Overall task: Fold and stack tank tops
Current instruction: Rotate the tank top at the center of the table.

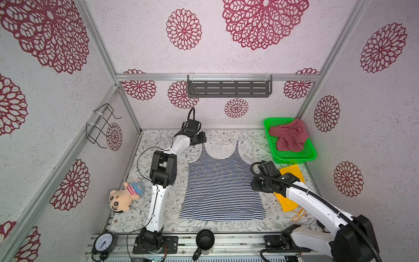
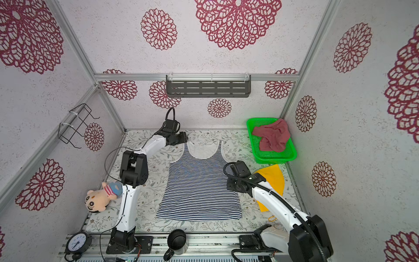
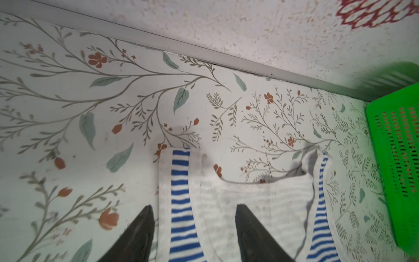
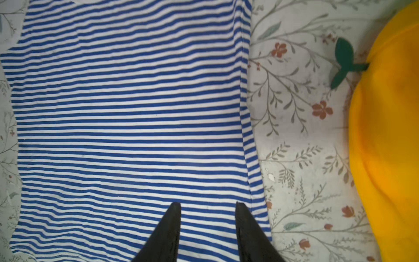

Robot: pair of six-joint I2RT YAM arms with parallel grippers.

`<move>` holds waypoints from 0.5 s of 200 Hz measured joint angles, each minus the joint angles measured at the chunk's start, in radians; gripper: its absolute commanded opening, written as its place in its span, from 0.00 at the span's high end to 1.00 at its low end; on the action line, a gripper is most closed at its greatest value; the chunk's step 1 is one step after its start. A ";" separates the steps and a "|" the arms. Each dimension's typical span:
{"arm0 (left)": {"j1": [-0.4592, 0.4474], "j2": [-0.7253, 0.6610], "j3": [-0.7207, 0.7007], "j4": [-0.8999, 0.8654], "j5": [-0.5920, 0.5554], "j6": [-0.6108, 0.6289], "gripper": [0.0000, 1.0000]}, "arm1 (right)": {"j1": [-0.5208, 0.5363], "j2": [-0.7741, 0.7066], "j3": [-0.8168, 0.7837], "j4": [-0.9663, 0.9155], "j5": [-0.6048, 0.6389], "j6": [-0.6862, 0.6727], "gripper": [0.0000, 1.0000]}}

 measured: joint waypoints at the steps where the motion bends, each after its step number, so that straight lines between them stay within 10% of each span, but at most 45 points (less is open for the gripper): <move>1: 0.000 0.005 0.006 -0.001 0.000 -0.002 0.33 | 0.002 0.000 -0.002 0.000 0.001 0.003 0.59; 42: -0.001 0.072 0.048 -0.037 0.006 -0.008 0.43 | 0.039 0.011 -0.028 0.013 0.004 0.062 0.59; 78: -0.006 0.114 0.074 -0.039 0.015 -0.031 0.88 | 0.044 0.070 -0.032 0.050 0.014 0.088 0.65; 100: -0.004 0.129 0.080 -0.034 0.016 -0.061 1.00 | 0.044 0.112 -0.037 0.079 0.027 0.096 0.68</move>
